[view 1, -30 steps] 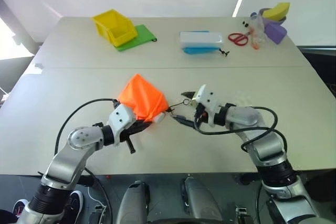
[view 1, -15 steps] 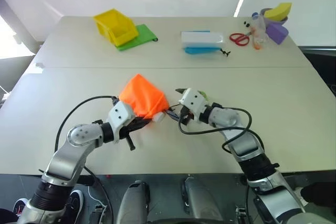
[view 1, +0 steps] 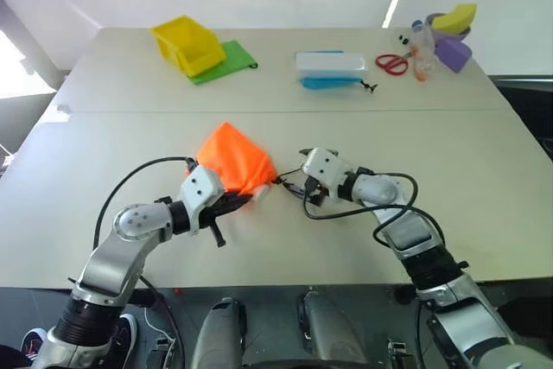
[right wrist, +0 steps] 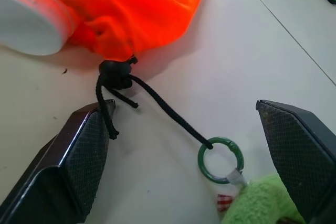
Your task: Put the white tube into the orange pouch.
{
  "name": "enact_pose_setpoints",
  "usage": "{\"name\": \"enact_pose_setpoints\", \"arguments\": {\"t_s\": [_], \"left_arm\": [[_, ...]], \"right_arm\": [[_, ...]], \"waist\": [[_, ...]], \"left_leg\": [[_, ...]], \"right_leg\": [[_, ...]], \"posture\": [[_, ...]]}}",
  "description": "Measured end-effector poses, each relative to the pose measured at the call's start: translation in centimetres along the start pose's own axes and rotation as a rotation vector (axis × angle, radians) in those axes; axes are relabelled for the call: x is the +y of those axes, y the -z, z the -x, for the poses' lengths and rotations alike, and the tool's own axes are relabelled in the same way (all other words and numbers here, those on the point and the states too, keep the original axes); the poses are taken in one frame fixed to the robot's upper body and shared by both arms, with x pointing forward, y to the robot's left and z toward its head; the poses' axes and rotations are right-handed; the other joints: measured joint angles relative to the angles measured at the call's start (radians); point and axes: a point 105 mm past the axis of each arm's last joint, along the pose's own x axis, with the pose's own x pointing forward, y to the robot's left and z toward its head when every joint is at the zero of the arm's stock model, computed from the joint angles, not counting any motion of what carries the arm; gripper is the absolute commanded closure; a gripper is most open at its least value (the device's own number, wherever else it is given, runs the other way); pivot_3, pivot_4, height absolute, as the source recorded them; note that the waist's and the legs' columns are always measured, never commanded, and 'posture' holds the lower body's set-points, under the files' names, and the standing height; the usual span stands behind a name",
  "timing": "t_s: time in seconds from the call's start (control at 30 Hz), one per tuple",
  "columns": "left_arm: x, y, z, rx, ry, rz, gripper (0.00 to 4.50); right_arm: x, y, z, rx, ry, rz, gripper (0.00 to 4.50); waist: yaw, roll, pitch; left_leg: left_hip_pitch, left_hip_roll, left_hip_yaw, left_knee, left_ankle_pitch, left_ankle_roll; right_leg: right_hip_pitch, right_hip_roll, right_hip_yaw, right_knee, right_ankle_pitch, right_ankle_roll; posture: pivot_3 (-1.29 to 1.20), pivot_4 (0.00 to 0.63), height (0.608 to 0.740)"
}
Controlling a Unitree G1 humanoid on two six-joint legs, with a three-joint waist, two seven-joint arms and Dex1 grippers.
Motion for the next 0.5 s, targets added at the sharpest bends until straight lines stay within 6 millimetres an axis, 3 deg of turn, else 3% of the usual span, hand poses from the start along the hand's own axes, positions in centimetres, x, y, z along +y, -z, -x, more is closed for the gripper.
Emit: {"name": "enact_pose_setpoints", "arguments": {"t_s": [0.23, 0.37, 0.47, 0.5], "left_arm": [[0.0, 0.1, 0.0, 0.002, -0.002, 0.004, 4.50], [-0.1, 0.0, -0.1, -0.004, -0.002, 0.003, 4.50], [-0.1, -0.1, -0.1, -0.005, -0.001, 0.003, 4.50], [-0.1, -0.1, -0.1, -0.005, -0.001, 0.003, 4.50]], "right_arm": [[-3.3, 2.1, 2.8, 0.088, 0.064, -0.045, 0.01], [-3.8, 2.5, 3.2, 0.110, 0.080, -0.040, 0.01], [-3.7, 2.6, 3.1, 0.117, 0.082, -0.042, 0.81], [-3.6, 2.7, 3.1, 0.120, 0.078, -0.043, 1.27]], "waist": [[0.005, 0.000, 0.000], [-0.001, 0.000, 0.000], [0.000, 0.000, 0.000], [0.000, 0.000, 0.000]], "left_leg": [[-0.001, -0.001, 0.001, 0.000, 0.000, 0.000], [0.000, 0.000, 0.000, 0.000, 0.000, 0.000], [0.000, 0.000, 0.000, 0.000, 0.000, 0.000], [0.000, 0.000, 0.000, 0.000, 0.000, 0.000]], "right_leg": [[0.000, -0.001, 0.000, -0.002, 0.000, 0.000], [0.000, 0.000, 0.000, -0.001, 0.000, 0.000], [0.000, 0.000, 0.000, 0.000, 0.000, 0.000], [0.000, 0.000, 0.000, 0.000, 0.000, 0.000]], "posture": [[0.00, 0.150, 0.740], [0.00, 0.150, 0.740], [0.00, 0.150, 0.740], [0.00, 0.150, 0.740]]}}
